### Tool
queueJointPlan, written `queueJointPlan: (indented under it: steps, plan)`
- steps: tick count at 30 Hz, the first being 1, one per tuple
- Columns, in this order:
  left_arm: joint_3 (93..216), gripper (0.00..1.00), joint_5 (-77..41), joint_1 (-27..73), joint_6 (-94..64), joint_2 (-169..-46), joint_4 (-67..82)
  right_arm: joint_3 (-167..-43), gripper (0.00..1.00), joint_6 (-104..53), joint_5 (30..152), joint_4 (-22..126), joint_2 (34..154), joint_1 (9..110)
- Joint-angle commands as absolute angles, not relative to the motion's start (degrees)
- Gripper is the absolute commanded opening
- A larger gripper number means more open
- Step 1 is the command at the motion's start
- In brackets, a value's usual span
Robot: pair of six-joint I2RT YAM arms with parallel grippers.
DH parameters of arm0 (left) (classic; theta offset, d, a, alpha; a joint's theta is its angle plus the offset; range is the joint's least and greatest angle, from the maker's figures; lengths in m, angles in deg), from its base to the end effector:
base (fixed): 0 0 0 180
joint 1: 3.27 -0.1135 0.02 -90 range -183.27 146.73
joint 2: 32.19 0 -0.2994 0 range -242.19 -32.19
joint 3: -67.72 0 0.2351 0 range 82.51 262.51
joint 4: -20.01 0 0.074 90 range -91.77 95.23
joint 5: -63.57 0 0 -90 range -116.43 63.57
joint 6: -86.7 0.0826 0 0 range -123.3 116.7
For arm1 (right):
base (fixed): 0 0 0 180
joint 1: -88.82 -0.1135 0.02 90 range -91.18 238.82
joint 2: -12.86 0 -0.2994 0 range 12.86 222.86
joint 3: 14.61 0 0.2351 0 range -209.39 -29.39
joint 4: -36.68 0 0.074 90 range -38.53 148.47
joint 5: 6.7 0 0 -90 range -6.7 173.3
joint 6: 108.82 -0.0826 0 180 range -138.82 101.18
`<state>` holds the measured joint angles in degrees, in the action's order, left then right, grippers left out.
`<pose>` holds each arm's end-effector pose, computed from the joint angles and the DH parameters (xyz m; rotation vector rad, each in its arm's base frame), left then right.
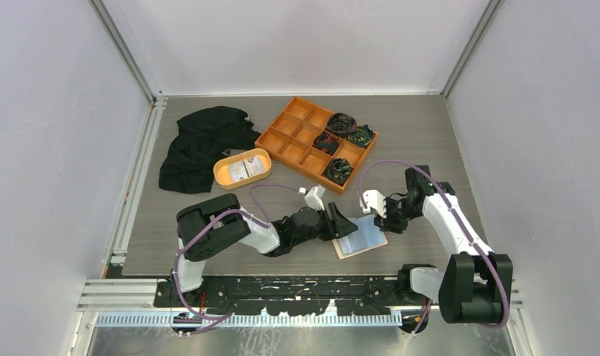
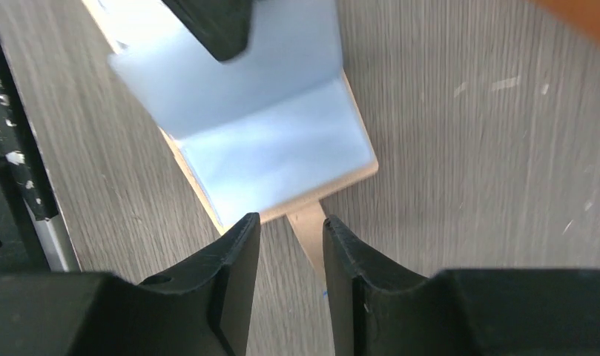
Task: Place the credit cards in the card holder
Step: Open the card holder at the center of the board.
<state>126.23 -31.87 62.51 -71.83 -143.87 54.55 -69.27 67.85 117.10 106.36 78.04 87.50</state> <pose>0.1793 -0.3794 0.1536 -0.1276 2.1932 -1.4127 0.1486 0.0494 0.2018 -1.8454 1.8143 0.4275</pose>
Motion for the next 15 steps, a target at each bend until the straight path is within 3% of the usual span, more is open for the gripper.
queueJointPlan:
  steps: [1, 15]
  plan:
    - [127.4, 0.55, -31.9, 62.7, -70.3, -146.1, 52.2, -70.6, 0.42, 62.1, 113.6, 103.5, 82.2, 92.0]
    - [133.7, 0.55, -24.9, 62.7, -67.6, -150.8, 58.6, -73.0, 0.42, 58.4, 116.2, 104.5, 92.9, 94.3]
